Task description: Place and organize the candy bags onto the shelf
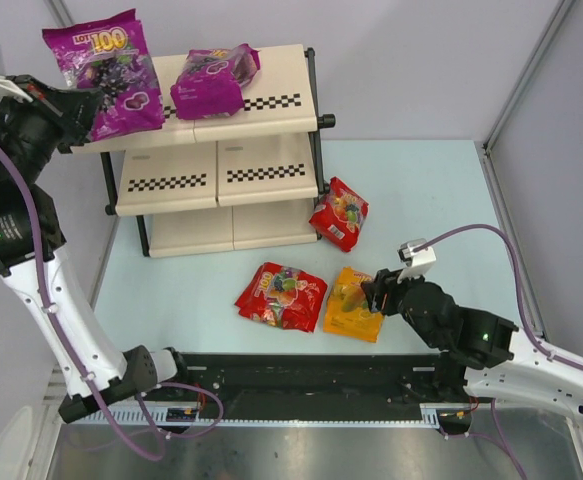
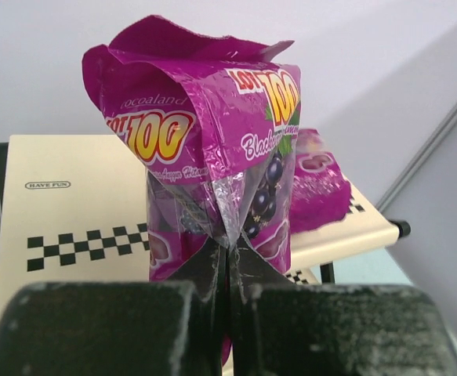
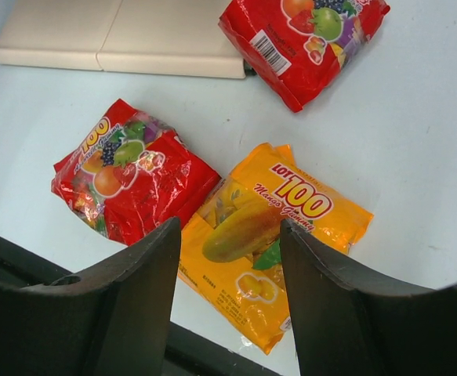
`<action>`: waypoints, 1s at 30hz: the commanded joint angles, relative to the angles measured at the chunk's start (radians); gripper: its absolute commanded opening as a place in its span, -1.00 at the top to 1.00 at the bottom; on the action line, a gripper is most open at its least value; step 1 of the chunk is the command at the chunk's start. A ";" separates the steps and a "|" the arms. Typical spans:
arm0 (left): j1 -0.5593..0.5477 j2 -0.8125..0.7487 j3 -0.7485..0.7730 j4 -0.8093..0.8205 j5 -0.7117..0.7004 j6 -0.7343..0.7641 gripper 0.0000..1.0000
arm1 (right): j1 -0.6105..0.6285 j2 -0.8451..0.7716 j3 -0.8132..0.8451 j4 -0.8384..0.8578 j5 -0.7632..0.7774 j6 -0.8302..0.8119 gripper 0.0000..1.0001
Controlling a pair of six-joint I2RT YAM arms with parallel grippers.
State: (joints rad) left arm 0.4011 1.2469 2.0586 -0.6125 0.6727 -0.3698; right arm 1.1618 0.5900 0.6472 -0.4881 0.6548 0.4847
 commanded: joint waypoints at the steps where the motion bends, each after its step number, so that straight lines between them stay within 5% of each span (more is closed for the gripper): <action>1: 0.082 0.006 -0.015 0.286 0.168 -0.155 1.00 | -0.014 0.016 0.000 0.049 -0.024 -0.021 -0.16; 30: 0.099 0.286 0.077 0.394 0.298 -0.254 1.00 | -0.195 0.148 0.000 0.172 -0.238 -0.086 -0.19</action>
State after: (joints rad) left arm 0.4938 1.5459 2.0785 -0.3782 0.9207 -0.5449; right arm 0.9836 0.7219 0.6468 -0.3653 0.4553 0.4129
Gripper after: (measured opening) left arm 0.005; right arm 0.591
